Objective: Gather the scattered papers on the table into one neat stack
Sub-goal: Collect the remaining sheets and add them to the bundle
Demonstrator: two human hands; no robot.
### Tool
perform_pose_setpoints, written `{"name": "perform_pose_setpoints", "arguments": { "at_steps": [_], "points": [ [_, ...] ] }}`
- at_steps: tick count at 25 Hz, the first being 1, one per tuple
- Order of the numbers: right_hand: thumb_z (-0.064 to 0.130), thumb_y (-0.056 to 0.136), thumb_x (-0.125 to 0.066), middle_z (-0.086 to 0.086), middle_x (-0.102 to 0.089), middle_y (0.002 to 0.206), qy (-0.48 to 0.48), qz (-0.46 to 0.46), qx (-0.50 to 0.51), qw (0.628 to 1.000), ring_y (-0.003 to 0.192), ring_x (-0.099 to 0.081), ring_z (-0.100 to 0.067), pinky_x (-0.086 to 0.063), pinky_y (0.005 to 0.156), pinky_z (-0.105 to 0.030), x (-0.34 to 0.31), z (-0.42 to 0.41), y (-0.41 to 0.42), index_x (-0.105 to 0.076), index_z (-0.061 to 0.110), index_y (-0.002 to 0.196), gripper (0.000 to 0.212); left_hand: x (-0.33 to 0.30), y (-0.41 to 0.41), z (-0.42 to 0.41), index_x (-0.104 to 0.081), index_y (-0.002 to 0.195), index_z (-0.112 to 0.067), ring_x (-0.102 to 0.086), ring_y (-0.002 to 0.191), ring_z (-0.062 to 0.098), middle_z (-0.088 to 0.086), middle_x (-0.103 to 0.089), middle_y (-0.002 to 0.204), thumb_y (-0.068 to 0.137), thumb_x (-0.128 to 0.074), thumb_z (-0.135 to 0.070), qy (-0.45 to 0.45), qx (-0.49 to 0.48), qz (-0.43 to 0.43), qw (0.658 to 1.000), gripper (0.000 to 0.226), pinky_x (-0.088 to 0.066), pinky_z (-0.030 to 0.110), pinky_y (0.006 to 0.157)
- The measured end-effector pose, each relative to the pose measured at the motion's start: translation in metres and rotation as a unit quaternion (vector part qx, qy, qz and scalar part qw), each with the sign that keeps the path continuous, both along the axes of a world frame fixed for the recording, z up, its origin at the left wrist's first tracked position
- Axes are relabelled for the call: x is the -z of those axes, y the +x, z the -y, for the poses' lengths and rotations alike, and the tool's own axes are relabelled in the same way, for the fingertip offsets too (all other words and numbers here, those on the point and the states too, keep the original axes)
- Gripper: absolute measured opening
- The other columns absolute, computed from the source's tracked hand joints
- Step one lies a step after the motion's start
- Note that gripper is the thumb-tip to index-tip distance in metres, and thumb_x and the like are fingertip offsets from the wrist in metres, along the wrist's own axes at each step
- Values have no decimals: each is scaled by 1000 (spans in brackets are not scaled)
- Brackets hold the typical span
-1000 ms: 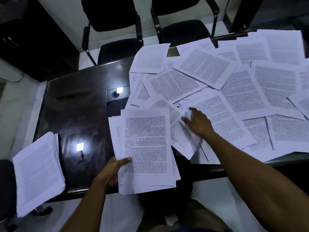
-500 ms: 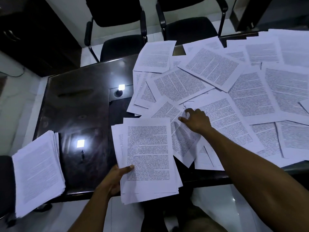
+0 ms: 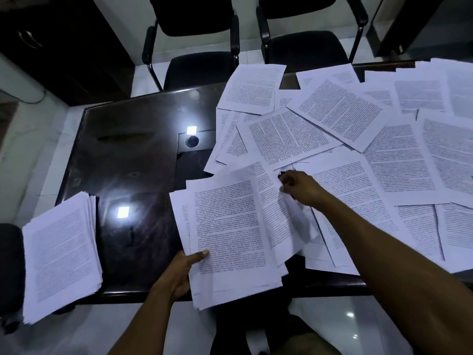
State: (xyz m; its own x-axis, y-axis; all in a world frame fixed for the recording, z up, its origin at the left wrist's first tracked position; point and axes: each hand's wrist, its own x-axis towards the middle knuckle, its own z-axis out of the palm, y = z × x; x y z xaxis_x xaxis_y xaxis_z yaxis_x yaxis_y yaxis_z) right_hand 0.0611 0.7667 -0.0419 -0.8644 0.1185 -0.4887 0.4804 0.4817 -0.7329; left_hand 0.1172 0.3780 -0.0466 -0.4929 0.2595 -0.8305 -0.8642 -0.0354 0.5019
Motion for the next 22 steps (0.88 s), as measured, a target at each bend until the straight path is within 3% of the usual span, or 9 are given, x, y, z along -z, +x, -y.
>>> {"name": "perform_pose_setpoints", "arguments": {
  "at_steps": [3, 7, 10, 13, 17, 20, 22],
  "points": [
    [13, 92, -71, 1, -72, 89, -49, -39, 43, 997, 85, -67, -17, -50, 72, -30, -4, 5, 10, -71, 15, 102, 10, 1, -4, -5, -60, 136, -7, -64, 120, 43, 21, -67, 131, 88, -72, -4, 7, -11, 12, 1000, 49, -45, 65, 106],
    [14, 93, -71, -4, -74, 98, 23, -38, 44, 998, 89, -67, -18, -45, 68, -24, 4, 17, 23, -71, 15, 102, 10, 5, -3, -13, -61, 135, -8, -65, 119, 41, 19, -68, 130, 89, -71, -7, 8, -8, 21, 1000, 47, -46, 62, 106],
    [13, 94, -68, -10, -71, 102, 81, 6, 15, 997, 94, -65, -26, -47, 77, -30, 15, 31, 28, -69, 8, 105, 11, 8, -2, -20, -63, 135, -9, -66, 119, 38, 16, -69, 129, 88, -73, -11, 9, -12, 26, 1000, 48, -46, 60, 106],
    [10, 94, -68, -10, -72, 103, 54, 17, 14, 998, 97, -66, -27, -50, 84, -35, 18, 48, 28, -71, 9, 106, 13, 10, -3, -28, -64, 133, -10, -66, 119, 38, 15, -70, 129, 87, -75, -9, 13, -16, 21, 1000, 47, -46, 59, 107],
    [7, 95, -61, -6, -74, 100, 25, 11, -15, 1000, 91, -68, -24, -52, 76, -33, 12, 66, 23, -73, 11, 106, 17, 14, -5, -53, -64, 129, -3, -69, 110, 40, 18, -72, 121, 87, -73, 3, -30, -51, 1, 998, 44, -55, 55, 96],
    [25, 104, -53, -3, -70, 89, 31, 5, -14, 999, 82, -64, -22, -43, 64, -29, 5, 61, 20, -70, 11, 92, 26, 13, -6, -65, -63, 128, 0, -68, 110, 42, 22, -70, 124, 87, -68, 11, -41, -81, -17, 996, 43, -58, 52, 88],
    [49, 105, -44, 0, -71, 93, -25, 46, 20, 998, 87, -65, -19, -48, 73, -29, -3, 56, 18, -68, 14, 92, 45, 8, -8, -64, -61, 133, -1, -66, 114, 43, 21, -69, 126, 87, -68, 11, -7, -77, -31, 997, 48, -56, 54, 93]
  ]
}}
